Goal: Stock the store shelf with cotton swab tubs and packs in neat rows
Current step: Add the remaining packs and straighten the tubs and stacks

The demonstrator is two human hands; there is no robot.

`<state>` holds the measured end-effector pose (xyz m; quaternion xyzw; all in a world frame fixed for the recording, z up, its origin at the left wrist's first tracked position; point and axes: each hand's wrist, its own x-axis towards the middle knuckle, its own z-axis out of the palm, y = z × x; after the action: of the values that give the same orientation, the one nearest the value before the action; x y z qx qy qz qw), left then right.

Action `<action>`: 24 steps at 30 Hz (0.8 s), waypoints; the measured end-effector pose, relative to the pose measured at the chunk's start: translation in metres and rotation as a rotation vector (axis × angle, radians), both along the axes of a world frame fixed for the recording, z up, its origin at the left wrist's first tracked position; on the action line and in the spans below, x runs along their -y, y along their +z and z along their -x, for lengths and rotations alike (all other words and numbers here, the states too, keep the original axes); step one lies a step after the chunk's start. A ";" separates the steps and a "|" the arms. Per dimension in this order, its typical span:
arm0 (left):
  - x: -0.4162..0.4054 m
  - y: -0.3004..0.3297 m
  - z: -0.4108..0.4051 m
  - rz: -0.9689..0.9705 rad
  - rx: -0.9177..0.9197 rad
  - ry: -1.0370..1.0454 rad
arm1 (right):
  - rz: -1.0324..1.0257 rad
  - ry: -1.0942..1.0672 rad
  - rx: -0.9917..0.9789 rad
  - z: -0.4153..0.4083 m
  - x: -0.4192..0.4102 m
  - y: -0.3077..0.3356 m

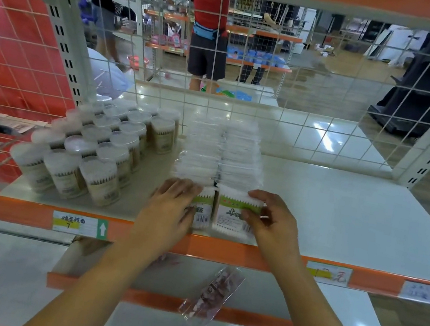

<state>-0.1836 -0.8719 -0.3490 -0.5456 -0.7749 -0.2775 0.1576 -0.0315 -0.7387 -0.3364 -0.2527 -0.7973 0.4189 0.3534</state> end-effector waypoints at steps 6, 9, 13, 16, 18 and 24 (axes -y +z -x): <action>-0.003 -0.003 -0.001 0.007 -0.048 0.050 | -0.300 -0.168 0.061 0.008 -0.005 -0.033; -0.002 -0.005 -0.003 0.022 -0.065 0.069 | -0.529 -0.308 0.062 0.010 -0.007 -0.036; -0.005 -0.002 -0.004 0.028 -0.062 0.087 | -0.781 -0.210 0.151 0.017 -0.003 -0.028; -0.010 0.000 -0.002 0.066 -0.108 0.076 | -0.893 -0.135 0.292 0.025 -0.001 -0.024; -0.012 0.000 0.001 0.100 -0.143 0.060 | -0.906 -0.088 0.369 0.029 -0.001 -0.022; -0.013 -0.002 0.007 0.144 -0.115 0.011 | -0.975 -0.091 0.351 0.032 -0.004 -0.019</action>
<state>-0.1905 -0.8585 -0.3509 -0.5662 -0.7855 -0.1886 0.1637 -0.0636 -0.7350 -0.3550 -0.1593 -0.9353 -0.0656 0.3090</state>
